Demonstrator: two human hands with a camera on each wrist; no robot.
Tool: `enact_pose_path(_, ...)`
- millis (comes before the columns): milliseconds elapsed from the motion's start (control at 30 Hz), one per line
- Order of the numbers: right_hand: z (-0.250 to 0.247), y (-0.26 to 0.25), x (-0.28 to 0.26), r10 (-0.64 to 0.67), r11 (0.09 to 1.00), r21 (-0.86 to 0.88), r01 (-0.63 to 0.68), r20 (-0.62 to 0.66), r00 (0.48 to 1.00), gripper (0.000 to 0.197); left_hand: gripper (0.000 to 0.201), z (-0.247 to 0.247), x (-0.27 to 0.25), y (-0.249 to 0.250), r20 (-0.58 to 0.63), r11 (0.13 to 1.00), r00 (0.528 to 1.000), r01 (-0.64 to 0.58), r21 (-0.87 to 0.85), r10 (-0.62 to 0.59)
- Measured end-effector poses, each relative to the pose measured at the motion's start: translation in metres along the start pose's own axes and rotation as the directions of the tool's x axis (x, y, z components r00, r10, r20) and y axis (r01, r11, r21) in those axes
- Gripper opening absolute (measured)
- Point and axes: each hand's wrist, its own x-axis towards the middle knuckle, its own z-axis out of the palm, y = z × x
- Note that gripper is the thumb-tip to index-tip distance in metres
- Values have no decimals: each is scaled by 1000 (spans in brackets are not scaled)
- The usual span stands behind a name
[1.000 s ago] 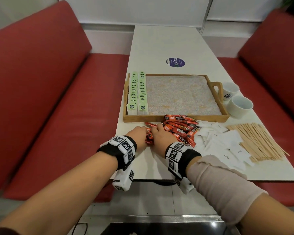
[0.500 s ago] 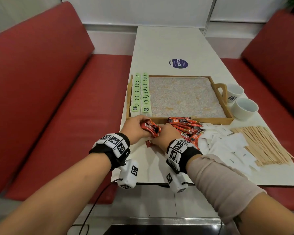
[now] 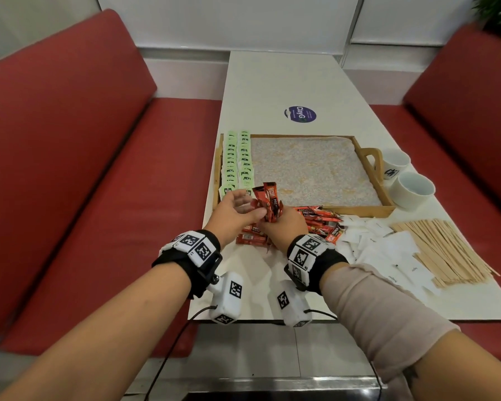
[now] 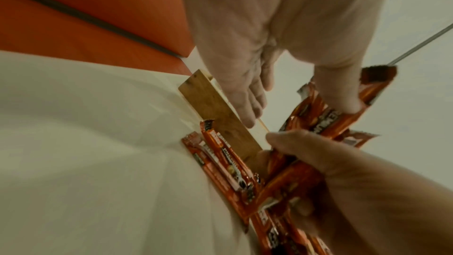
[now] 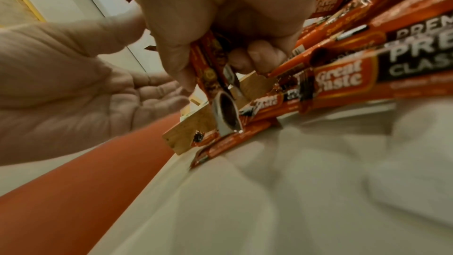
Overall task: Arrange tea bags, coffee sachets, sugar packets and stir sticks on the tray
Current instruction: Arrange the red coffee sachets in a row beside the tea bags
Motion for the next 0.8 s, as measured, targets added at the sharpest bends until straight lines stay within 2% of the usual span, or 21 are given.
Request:
enact_pose_path(100, -2, -5, 2, -9, 999, 42, 9, 16, 1000, 15, 76, 6, 0, -3, 80, 998, 995, 67, -12, -66)
enact_pose_path(133, -3, -8, 3, -30, 1000, -2, 30, 47, 998, 17, 80, 10, 0, -1, 115, 997, 991, 74, -30, -70)
enact_pose_path(200, -3, -16, 5, -105, 983, -139, 122, 127, 986, 23, 76, 18, -1, 5, 150, 996, 987, 65, -61, -56)
enact_pose_path(300, -5, -28, 4, -171, 957, -197, 215, 219, 961, 33, 61, 25, 1, 13, 95, 988, 995, 54, -145, -40)
enact_pose_path(367, -11, -30, 2, -191, 973, -81, 214, 226, 955, 34, 42, 26, 2, 16, 78, 977, 996, 68, -204, -53)
enact_pose_path(433, -18, -30, 0, -179, 983, 77, 165, 238, 955, 35, 31, 27, 2, 19, 81, 964, 994, 97, -248, -79)
enact_pose_path(567, -21, -28, -3, -181, 984, 63, 170, 291, 939, 43, 35, 26, 4, 20, 79, 941, 990, 139, -307, -121)
enact_pose_path(667, -23, -28, -4, -185, 982, 33, 184, 292, 938, 49, 35, 29, 4, 21, 57, 931, 992, 125, -344, -112)
enact_pose_path(800, -23, -20, -2, -136, 991, 27, 133, 275, 952, 52, 28, 26, 10, 25, -75, 860, 983, 108, -499, -167)
